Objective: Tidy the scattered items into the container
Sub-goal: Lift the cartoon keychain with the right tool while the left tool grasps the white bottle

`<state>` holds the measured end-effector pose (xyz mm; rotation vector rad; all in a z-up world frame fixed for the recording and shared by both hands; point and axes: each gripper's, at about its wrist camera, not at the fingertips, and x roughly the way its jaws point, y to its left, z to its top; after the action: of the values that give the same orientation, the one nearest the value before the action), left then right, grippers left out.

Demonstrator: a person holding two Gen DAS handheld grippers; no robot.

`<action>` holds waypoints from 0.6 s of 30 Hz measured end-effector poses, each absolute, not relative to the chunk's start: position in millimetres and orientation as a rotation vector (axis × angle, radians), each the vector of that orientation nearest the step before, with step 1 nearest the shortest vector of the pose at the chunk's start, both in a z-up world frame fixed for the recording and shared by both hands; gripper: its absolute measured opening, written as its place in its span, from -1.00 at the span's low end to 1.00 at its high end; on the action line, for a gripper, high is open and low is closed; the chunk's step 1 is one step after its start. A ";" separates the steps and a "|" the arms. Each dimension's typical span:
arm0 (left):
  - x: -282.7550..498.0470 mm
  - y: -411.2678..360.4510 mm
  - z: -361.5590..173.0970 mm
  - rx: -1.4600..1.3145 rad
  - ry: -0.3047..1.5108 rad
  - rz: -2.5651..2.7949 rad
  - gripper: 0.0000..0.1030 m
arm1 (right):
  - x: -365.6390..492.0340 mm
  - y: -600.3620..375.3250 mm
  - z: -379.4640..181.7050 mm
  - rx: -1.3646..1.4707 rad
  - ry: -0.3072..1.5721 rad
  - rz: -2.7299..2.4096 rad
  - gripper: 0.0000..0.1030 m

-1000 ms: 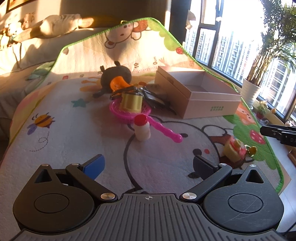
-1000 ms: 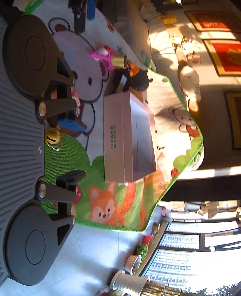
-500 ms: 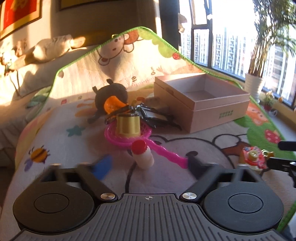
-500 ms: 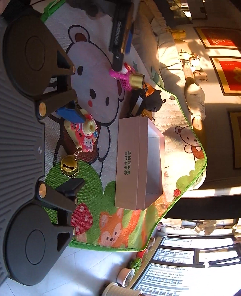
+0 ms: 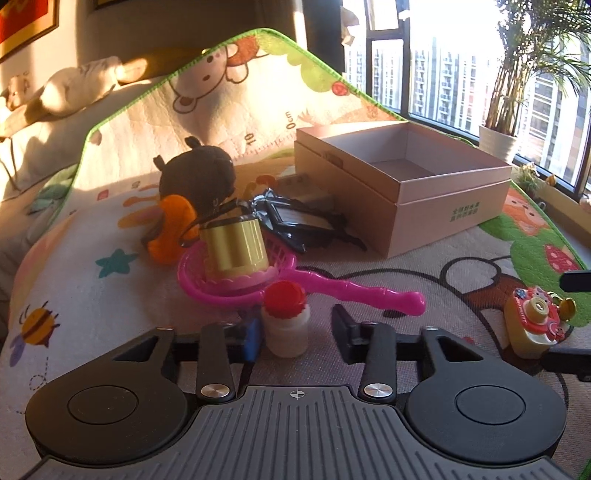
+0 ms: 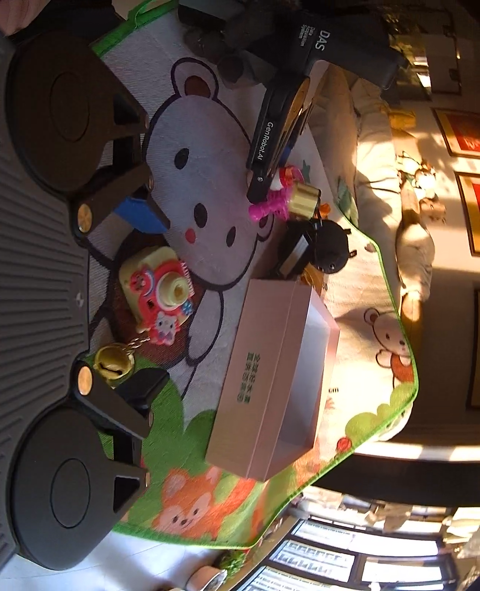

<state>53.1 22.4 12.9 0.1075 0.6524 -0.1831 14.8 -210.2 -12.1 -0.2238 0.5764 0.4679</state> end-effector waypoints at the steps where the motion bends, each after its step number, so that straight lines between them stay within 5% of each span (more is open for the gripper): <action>1: 51.4 22.3 14.0 0.106 0.651 -0.189 -0.38 | 19.1 -207.9 -12.2 -0.224 0.588 0.477 0.60; 6: 33.0 18.8 22.3 0.107 0.630 -0.237 -0.41 | 34.1 -200.7 -17.0 -0.196 0.656 0.531 0.61; 9: 19.2 12.9 25.6 0.128 0.621 -0.274 -0.44 | 34.4 -202.4 -17.3 -0.185 0.673 0.506 0.23; 12: 8.9 5.5 25.5 0.154 0.612 -0.304 -0.42 | 30.3 -209.7 -13.1 -0.153 0.692 0.498 0.21; 15: 14.8 1.8 20.1 0.171 0.614 -0.276 0.09 | 20.7 -211.7 -12.1 -0.178 0.681 0.480 0.21; 18: 28.3 -0.6 11.9 0.187 0.633 -0.260 0.13 | 14.3 -214.7 -10.7 -0.179 0.682 0.467 0.21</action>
<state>28.3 -0.6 11.9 0.1871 0.6335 -0.2599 14.3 -214.7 -10.7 -0.1786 0.6820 0.4669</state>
